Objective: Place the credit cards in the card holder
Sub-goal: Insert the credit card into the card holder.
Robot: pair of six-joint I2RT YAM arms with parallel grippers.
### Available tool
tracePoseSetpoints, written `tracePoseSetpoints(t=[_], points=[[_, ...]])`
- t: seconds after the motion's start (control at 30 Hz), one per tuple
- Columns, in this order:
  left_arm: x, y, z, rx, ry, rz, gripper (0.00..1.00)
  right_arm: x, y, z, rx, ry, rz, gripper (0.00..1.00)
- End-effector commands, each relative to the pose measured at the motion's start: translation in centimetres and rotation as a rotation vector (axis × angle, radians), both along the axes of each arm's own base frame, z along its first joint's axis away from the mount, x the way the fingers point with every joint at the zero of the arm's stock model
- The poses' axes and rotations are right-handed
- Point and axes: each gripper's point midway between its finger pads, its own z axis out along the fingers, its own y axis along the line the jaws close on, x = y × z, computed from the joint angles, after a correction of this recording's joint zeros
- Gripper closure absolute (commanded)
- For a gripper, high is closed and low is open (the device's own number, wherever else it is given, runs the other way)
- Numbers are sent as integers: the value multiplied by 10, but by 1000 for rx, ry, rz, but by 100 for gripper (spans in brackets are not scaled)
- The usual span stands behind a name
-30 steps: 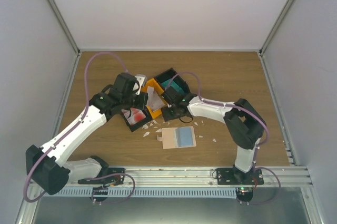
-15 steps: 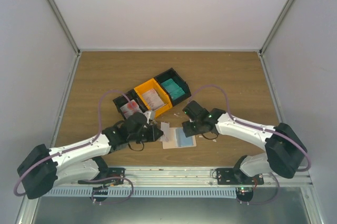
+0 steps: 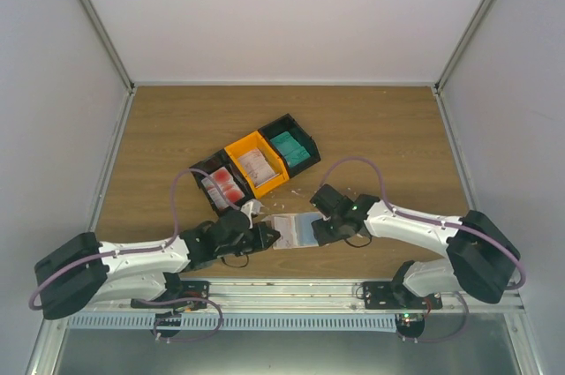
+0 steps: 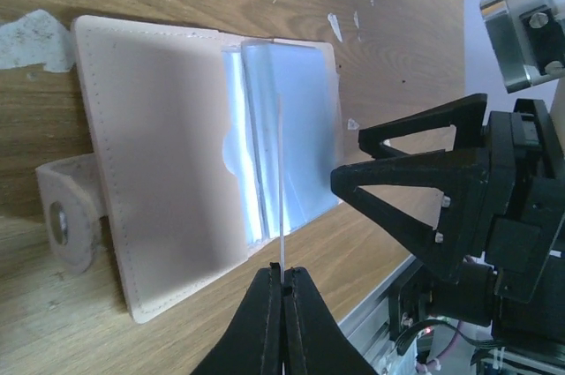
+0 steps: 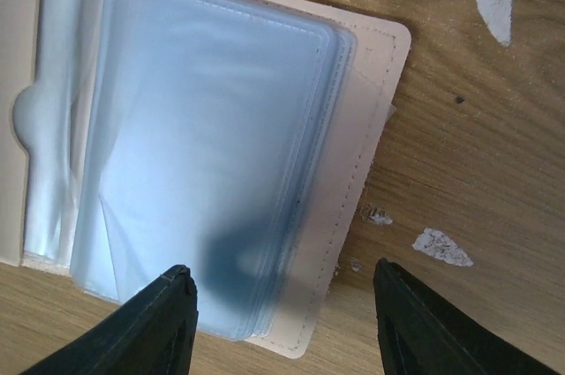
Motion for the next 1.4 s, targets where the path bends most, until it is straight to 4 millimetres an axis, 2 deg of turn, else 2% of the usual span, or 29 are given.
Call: tracePoseSetpoints(t=[0.0,0.13,0.47,0.67,0.83,1.37], points=[[15,-14,25,-120,-65,54,100,-1,2,-5,1,1,-16,45],[22,-12,21,-125,-52,126,100,-3,-1,-10,-2,9,-42,49],[25,-23,9,-113,-60,114,100,-7,-5,-22,-29,39,-60,57],[32,-36,9,-122,-86,99,100,-9,-6,-24,-35,50,-60,59],[32,-33,-4,-115,-51,125,100,-11,-8,-27,-43,60,-64,60],[29,-50,-13,-162,-19,79,100,-9,-6,-27,-31,58,-81,60]])
